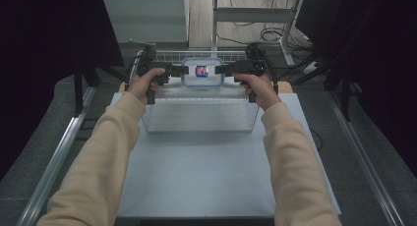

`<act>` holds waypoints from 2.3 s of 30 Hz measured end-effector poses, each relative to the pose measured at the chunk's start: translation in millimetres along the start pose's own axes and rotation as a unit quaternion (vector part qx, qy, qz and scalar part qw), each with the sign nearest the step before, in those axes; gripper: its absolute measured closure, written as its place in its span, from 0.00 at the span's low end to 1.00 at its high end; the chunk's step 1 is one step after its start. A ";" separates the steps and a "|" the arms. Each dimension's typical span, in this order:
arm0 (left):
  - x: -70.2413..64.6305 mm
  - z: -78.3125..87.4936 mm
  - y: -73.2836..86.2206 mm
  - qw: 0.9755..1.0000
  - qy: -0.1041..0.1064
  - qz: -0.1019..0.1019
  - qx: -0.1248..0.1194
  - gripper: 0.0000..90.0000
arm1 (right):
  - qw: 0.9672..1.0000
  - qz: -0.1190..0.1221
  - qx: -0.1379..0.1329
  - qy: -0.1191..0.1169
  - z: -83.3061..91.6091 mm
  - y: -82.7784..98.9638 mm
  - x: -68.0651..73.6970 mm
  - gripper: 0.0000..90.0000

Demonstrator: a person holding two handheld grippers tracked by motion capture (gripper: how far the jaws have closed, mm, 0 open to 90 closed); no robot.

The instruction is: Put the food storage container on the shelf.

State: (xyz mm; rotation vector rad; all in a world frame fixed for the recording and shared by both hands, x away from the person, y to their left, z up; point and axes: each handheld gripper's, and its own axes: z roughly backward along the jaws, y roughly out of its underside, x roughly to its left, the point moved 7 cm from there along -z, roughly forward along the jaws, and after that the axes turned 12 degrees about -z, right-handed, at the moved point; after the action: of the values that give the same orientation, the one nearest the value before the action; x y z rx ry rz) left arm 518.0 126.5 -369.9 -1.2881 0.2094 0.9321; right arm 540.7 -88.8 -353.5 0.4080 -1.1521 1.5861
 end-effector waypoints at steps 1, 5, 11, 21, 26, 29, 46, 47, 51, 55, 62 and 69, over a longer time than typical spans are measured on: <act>1.0 -0.5 -0.3 1.000 0.001 0.004 -0.001 0.61 | 1.000 -0.014 0.003 -0.001 -0.3 -0.8 -1.1 0.56; 7.1 -3.2 -1.9 1.000 0.002 0.031 -0.004 0.59 | 0.998 -0.057 0.002 -0.009 -3.4 -4.7 -5.9 0.56; 13.3 -7.0 -2.3 0.999 0.002 0.051 -0.006 0.56 | 0.995 -0.096 -0.002 -0.010 -8.3 -8.4 -12.8 0.54; 16.0 -9.2 -1.1 0.998 0.002 0.059 -0.006 0.49 | 0.993 -0.116 -0.015 -0.007 -11.0 -8.7 -15.2 0.52; 12.1 -4.7 -3.0 0.999 -0.033 0.036 -0.021 0.34 | 0.995 -0.089 -0.040 0.013 -10.3 -8.4 -9.7 0.30; 1.1 5.8 -2.9 0.997 -0.071 -0.015 -0.034 0.22 | 0.996 -0.053 -0.069 0.025 -2.7 -7.5 0.3 0.23; -65.8 52.5 100.4 0.961 -0.167 -0.219 -0.013 0.20 | 0.982 0.163 -0.079 0.055 60.0 87.7 9.2 0.22; -66.6 53.1 108.9 0.962 -0.166 -0.218 -0.014 0.20 | 0.981 0.169 -0.080 0.051 65.6 106.5 3.2 0.22; -62.7 53.1 157.8 0.961 -0.169 -0.219 -0.004 0.21 | 0.979 0.181 -0.077 0.054 72.5 149.5 -17.1 0.23; -51.4 48.9 200.3 0.954 -0.190 -0.231 0.030 0.21 | 0.974 0.198 -0.076 0.083 76.7 178.6 -35.9 0.23; -40.7 46.3 238.7 0.952 -0.205 -0.220 0.056 0.21 | 0.975 0.189 -0.062 0.097 79.1 219.6 -68.3 0.24; -34.0 51.9 255.8 0.947 -0.226 -0.217 0.066 0.21 | 0.976 0.178 -0.055 0.112 78.9 234.4 -88.1 0.24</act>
State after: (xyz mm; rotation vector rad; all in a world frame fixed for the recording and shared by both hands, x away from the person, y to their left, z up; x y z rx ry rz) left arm 301.8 152.2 -518.0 -0.9134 -0.3554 0.7900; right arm 341.6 -191.1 -490.6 -0.0565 -1.1739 1.8119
